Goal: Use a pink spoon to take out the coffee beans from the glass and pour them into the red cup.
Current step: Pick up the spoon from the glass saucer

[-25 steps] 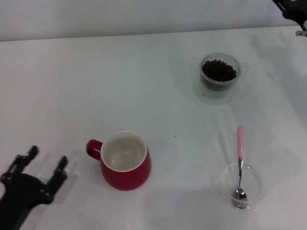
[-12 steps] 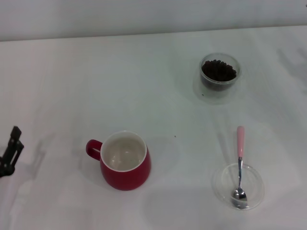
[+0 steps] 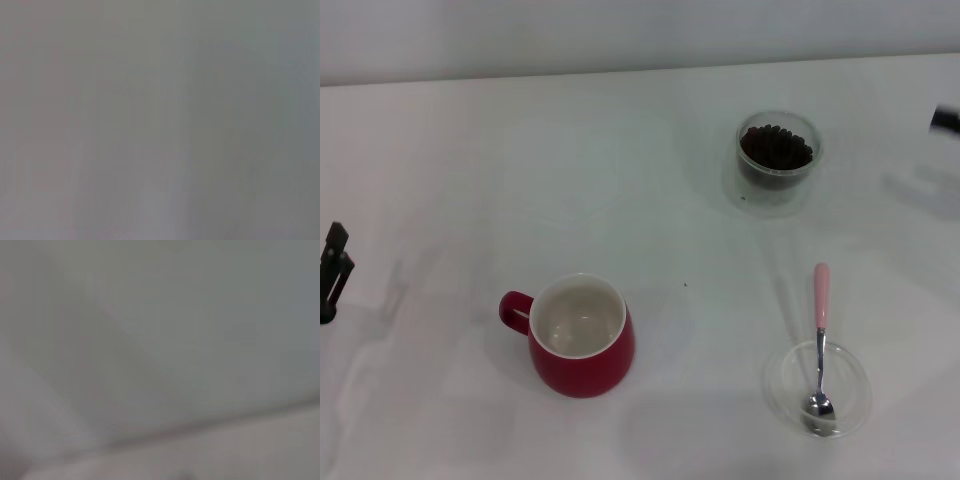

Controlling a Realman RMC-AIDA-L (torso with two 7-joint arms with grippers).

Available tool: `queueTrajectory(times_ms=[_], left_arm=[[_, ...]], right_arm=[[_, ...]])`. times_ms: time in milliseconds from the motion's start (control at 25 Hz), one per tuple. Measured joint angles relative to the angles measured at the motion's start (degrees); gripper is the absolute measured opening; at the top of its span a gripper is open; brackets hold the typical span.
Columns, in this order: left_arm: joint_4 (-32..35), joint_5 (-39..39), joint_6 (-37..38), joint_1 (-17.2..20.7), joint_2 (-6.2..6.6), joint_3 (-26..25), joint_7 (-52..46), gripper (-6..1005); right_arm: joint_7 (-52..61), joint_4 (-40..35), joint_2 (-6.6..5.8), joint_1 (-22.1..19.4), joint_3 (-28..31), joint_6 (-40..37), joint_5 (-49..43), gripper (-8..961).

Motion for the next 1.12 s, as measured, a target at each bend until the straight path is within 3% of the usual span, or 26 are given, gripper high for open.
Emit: queueTrajectory(times_ms=[120, 240, 400, 680, 1120], left_arm=[[-0.26, -0.1, -0.06, -1.3, 0.0, 0.01, 0.01, 717], [-0.63, -0.19, -0.07, -2.42, 0.04, 0.01, 0.01, 717], [-1.08, -0.27, -0.18, -3.7, 0.04, 0.01, 0.01, 718], [-0.99, -0.12, -0.24, -3.99, -0.06, 0.12, 0.01, 717], [-0.55, 0.07, -0.65, -4.11, -0.16, 0.09, 0.01, 717]], right_arm=[[2.96, 1.92, -2.14, 2.55, 0.0, -7.32, -9.75, 828], [4.9, 2.47, -2.43, 4.29, -0.16, -13.31, -16.68, 827], [7.55, 2.52, -1.1, 4.9, -0.29, -14.73, -21.84, 826], [12.12, 2.56, 1.4, 4.93, -1.67, -11.66, -22.68, 825], [13.94, 2.62, 4.03, 5.62, -2.6, -6.07, -23.41, 822]])
